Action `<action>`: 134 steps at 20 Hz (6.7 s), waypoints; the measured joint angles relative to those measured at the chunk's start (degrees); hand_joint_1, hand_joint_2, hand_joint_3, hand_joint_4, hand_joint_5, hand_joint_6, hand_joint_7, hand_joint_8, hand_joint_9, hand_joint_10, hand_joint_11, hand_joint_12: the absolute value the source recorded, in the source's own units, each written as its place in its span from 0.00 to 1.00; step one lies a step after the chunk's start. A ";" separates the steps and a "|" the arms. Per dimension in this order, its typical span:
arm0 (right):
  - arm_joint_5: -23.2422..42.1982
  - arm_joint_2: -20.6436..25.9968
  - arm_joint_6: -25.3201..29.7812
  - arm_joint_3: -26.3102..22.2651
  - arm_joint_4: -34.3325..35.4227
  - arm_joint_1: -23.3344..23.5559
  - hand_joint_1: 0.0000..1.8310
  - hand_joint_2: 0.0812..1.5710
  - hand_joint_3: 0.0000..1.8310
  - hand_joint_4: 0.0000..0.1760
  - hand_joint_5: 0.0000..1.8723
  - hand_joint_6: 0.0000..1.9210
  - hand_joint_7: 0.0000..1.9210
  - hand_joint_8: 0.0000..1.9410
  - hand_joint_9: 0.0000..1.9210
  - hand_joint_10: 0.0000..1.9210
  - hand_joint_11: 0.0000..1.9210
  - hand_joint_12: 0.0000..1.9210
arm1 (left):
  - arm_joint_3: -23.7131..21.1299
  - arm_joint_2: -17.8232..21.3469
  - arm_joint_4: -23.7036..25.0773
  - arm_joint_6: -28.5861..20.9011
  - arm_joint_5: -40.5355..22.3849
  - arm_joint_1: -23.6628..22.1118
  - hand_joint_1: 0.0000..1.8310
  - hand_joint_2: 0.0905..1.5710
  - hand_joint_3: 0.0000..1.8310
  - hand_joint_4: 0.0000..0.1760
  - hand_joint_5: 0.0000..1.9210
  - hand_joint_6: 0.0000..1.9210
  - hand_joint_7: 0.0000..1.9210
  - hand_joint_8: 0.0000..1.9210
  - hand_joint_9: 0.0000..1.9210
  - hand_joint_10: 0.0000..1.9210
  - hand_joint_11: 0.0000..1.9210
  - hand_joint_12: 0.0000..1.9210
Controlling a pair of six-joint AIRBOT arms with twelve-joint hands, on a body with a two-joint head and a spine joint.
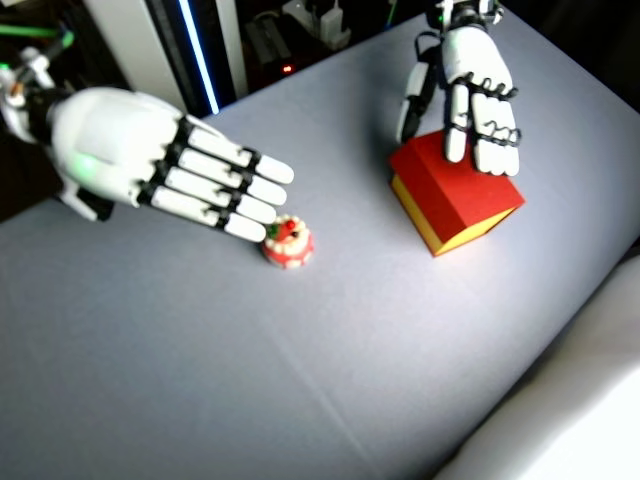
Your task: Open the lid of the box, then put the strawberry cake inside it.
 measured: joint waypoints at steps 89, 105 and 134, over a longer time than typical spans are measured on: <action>1.29 0.44 1.09 0.07 1.22 -2.69 0.31 0.83 0.00 0.00 0.00 0.00 0.00 0.00 0.00 0.00 0.00 0.00 | 2.97 1.88 -2.16 2.43 4.31 -4.92 0.31 0.87 0.01 0.89 0.00 0.00 0.00 0.00 0.00 0.00 0.00 0.00; 1.36 0.20 1.18 0.13 1.81 -3.10 0.28 0.83 0.00 0.00 0.00 0.00 0.00 0.00 0.00 0.00 0.00 0.00 | 1.95 6.84 -24.70 -1.18 -17.42 3.85 0.19 0.93 0.00 0.59 0.00 0.00 0.00 0.00 0.00 0.00 0.00 0.00; -15.87 -4.57 2.36 7.50 -4.59 9.03 0.45 0.72 0.00 0.00 0.03 0.01 0.02 0.00 0.04 0.01 0.00 0.36 | -12.63 21.03 4.90 3.28 -7.56 13.25 0.43 0.82 0.00 0.00 0.14 0.03 0.10 0.01 0.11 0.03 0.00 0.53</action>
